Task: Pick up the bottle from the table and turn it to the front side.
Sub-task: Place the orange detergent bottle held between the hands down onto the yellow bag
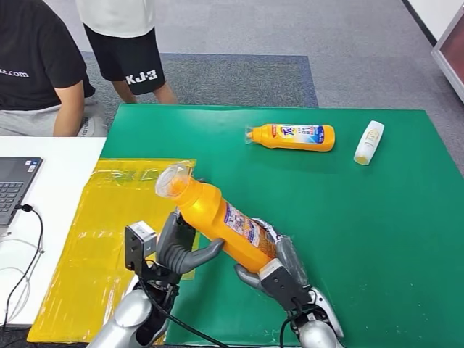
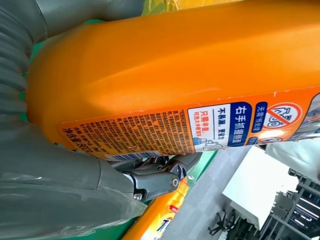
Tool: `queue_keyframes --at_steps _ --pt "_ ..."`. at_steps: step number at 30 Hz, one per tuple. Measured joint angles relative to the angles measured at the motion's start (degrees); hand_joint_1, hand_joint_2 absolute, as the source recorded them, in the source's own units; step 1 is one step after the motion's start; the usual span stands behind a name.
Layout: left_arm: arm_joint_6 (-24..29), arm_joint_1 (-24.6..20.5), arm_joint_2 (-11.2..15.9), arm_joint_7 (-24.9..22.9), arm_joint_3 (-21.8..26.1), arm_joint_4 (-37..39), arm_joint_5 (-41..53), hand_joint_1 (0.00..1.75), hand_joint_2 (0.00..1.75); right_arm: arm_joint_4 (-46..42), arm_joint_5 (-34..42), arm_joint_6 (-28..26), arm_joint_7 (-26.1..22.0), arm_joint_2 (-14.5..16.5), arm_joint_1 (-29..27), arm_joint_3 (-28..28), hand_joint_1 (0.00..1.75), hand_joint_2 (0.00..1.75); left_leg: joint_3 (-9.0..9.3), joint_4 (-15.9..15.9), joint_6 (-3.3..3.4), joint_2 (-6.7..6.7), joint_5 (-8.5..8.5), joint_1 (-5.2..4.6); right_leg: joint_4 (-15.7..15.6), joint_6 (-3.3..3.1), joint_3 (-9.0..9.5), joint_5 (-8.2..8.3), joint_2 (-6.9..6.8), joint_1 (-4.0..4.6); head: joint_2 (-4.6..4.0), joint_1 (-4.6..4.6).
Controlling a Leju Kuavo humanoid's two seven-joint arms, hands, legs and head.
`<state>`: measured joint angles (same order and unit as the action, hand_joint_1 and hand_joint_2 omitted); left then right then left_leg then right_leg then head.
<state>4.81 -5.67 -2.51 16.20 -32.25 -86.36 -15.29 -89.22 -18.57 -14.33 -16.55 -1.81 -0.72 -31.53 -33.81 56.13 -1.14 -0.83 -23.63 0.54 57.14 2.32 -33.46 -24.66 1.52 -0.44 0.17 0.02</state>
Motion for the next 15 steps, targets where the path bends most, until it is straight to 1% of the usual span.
queue_keyframes --at_steps 8,15 --pt "-0.3 -1.7 0.1 -0.2 -0.8 0.0 -0.1 0.00 1.75 0.8 -0.1 0.3 -0.3 0.0 0.7 -0.7 1.75 1.75 -0.01 0.0 0.00 0.00 0.00 0.00 0.0 0.00 -0.01 0.00 0.00 0.00 0.00 0.00" --pt "-0.6 -2.2 0.1 -0.2 -1.1 0.0 -0.1 0.00 1.75 1.0 -0.1 0.3 -0.4 0.0 0.7 -1.0 1.75 1.75 -0.02 0.0 0.00 0.00 0.00 0.00 0.0 0.00 -0.02 0.00 0.00 0.00 0.00 0.00"
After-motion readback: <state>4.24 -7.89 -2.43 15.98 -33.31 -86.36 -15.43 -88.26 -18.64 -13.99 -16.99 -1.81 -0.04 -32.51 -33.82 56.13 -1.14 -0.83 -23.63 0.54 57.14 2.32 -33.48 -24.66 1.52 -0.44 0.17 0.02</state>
